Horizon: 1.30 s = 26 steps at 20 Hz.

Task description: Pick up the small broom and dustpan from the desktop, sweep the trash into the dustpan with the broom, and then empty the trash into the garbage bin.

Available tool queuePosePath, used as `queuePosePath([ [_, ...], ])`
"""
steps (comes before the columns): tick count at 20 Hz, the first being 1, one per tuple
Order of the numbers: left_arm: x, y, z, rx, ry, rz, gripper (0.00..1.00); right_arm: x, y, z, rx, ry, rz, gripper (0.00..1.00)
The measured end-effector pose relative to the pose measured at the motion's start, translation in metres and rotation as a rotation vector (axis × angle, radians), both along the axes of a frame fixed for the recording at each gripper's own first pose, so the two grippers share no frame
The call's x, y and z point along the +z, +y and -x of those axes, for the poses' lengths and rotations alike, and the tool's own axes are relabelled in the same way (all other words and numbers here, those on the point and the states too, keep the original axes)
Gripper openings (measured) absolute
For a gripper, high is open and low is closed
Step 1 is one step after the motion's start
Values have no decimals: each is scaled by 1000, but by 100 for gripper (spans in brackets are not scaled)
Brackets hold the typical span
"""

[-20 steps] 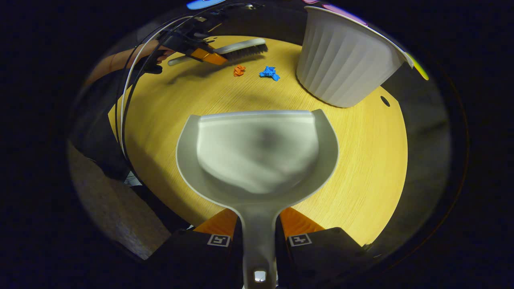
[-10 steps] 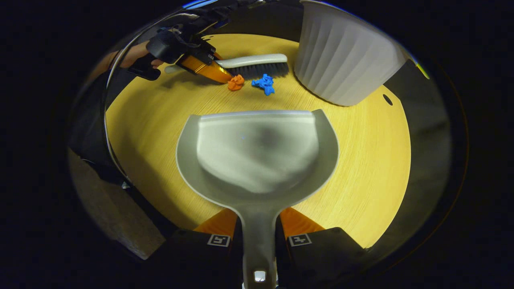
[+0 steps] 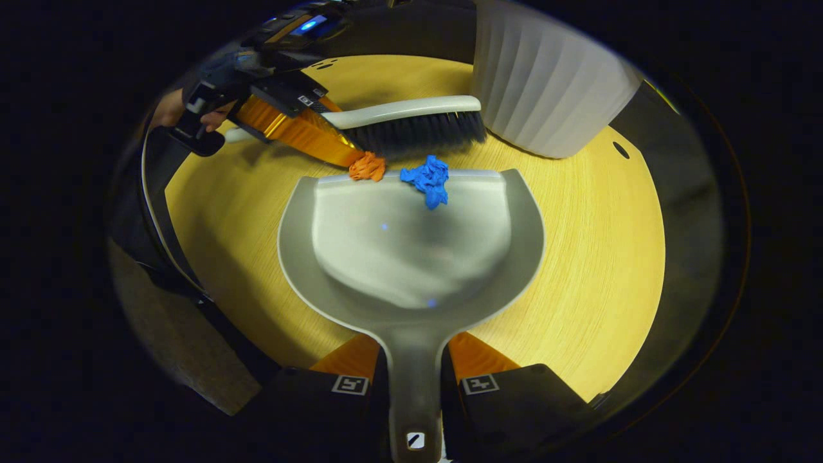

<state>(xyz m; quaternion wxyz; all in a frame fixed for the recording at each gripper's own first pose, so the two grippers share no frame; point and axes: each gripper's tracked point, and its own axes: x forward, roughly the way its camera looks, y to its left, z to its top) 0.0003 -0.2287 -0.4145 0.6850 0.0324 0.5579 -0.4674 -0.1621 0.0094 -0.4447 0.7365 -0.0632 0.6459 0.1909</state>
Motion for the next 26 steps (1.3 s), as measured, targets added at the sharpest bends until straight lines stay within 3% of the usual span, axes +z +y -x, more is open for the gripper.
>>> queuePosePath([
  [3, 8, -13, 23, 5, 58, 37, 26, 0, 2, 3, -10, -7, 3, 38],
  [6, 18, -5, 11, 65, 4, 20, 26, -2, 6, -1, -54, -39, -16, 42],
  [7, 25, 0, 8, 94, -15, 23, 26, -1, 7, -1, -71, -50, -31, 37],
  [8, 37, 4, 3, 130, -29, 31, 26, -1, 9, 1, -87, -56, -45, 42],
  [9, 47, 8, -4, 169, -46, 38, 26, 0, 12, 0, -107, -67, -55, 37],
  [13, 74, 58, -28, 327, -146, 10, 26, 18, 5, 3, -194, -82, -29, 38],
  [16, 82, 107, -23, 392, -195, -51, 26, 57, -17, -3, -275, -97, 22, 38],
  [20, 64, 144, 1, 454, -151, -71, 24, 136, -78, -37, -367, -179, 117, 42],
  [21, 60, 148, 7, 463, -135, -71, 26, 154, -92, -47, -400, -194, 142, 37],
  [23, 54, 156, 22, 478, -107, -59, 26, 191, -114, -61, -455, -235, 171, 36],
  [24, 51, 160, 28, 484, -97, -50, 26, 208, -126, -70, -463, -254, 197, 32],
  [26, 47, 164, 39, 487, -79, -37, 26, 234, -151, -89, -459, -291, 277, 36],
])
